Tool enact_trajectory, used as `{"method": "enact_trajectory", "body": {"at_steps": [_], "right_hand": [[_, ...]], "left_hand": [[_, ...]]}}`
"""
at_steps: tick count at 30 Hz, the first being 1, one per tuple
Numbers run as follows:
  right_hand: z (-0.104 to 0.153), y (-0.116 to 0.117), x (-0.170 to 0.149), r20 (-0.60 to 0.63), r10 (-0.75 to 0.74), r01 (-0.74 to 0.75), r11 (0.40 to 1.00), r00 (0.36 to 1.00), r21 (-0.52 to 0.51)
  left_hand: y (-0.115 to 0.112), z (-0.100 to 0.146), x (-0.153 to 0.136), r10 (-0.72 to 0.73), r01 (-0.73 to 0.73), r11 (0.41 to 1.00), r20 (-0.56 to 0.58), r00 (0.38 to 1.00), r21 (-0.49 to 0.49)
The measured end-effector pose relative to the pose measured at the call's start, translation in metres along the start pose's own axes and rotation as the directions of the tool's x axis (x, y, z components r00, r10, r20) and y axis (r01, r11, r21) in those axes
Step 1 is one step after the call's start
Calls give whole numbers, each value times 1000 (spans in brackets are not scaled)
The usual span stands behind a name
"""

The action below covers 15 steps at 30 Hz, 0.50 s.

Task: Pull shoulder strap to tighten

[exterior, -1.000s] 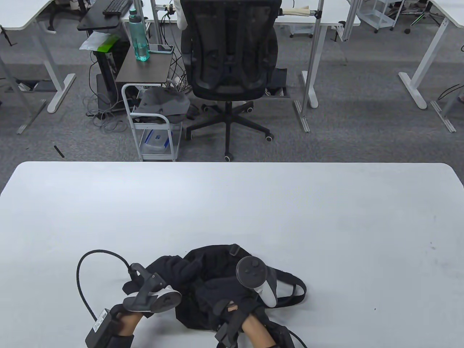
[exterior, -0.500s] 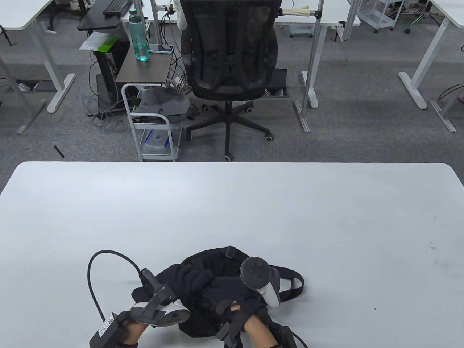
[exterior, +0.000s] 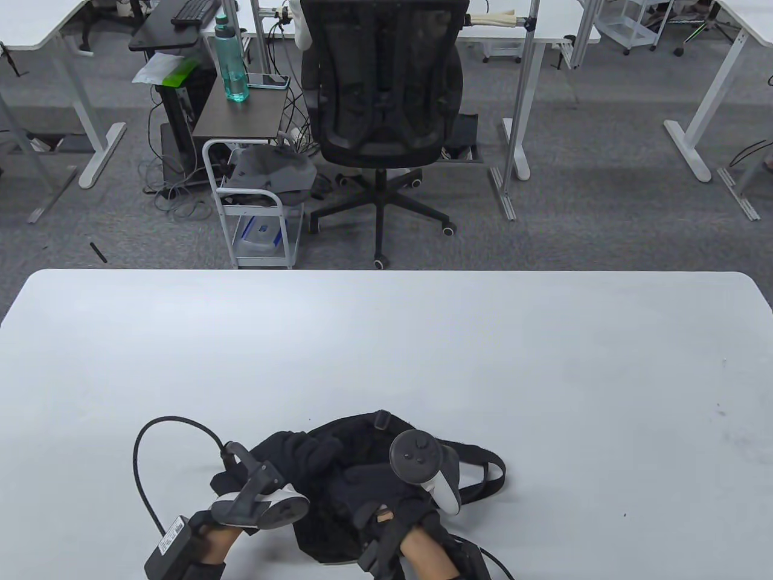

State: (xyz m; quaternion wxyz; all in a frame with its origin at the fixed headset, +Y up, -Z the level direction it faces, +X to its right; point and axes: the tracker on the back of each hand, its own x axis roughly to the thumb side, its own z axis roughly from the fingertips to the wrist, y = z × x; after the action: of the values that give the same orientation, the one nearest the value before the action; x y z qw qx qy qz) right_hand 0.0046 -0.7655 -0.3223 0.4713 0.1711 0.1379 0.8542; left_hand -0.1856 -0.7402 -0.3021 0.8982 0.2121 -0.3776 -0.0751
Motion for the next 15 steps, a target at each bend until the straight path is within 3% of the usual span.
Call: {"method": "enact_trajectory", "body": {"at_steps": [5,15], "right_hand": [[-1,-1,-4,13,-83,83,996,996,-16],[-1,0,2,30,-62,62,998,998,-13]], "left_hand": [[9,-3,15,11,-13,999,47,999,41],[1,-2,8,66,-67,998,41,997,21]]}}
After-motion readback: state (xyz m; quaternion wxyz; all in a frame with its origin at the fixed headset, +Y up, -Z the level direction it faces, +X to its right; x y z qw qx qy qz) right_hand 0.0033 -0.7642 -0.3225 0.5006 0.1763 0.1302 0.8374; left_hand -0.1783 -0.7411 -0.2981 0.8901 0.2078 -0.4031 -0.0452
